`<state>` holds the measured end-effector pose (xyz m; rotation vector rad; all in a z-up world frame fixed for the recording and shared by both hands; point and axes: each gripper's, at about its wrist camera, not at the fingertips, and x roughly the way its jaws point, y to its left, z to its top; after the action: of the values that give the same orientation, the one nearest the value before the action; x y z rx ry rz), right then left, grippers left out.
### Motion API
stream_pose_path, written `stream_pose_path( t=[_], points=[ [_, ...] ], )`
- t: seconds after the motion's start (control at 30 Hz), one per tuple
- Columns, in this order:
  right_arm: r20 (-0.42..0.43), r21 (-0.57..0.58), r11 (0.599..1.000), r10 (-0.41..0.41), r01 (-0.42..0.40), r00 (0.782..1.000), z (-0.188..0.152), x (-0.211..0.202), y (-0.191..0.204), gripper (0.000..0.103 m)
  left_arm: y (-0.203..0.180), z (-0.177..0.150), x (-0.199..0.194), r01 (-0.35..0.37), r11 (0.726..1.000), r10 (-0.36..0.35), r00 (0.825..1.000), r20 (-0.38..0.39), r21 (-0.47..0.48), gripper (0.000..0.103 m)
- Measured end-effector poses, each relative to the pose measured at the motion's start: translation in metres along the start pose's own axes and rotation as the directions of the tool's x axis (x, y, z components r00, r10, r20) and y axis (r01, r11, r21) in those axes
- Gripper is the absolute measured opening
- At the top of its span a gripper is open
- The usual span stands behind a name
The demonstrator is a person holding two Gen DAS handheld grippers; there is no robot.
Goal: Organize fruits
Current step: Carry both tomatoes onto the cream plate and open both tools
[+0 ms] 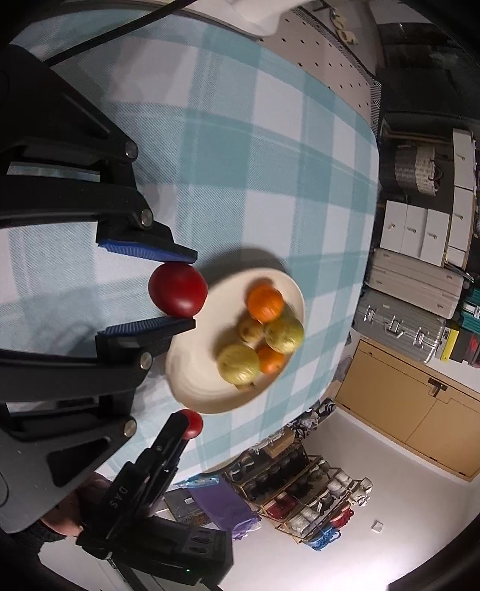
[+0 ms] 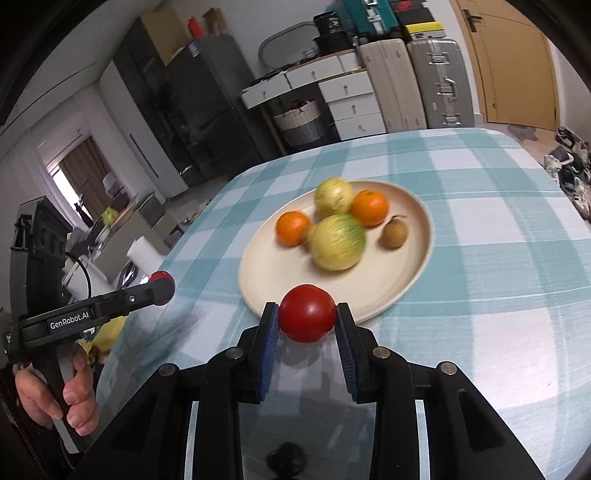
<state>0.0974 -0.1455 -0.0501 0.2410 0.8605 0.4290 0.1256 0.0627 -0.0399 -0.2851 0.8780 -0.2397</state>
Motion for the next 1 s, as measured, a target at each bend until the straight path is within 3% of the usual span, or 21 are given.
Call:
stream_pose_path(
  t=[0.43, 1.0],
  points=[
    [0.012, 0.000, 1.000, -0.011, 0.011, 1.000, 0.029, 0.011, -0.026, 0.031, -0.032, 0.034, 0.072, 0.019, 1.000, -0.018, 0.998, -0.052, 0.012, 0.026],
    [-0.023, -0.015, 1.000, -0.028, 0.028, 0.999, 0.042, 0.042, -0.045, 0.031, -0.037, 0.045, 0.116, 0.044, 0.999, -0.043, 0.994, -0.100, 0.006, 0.026]
  ],
)
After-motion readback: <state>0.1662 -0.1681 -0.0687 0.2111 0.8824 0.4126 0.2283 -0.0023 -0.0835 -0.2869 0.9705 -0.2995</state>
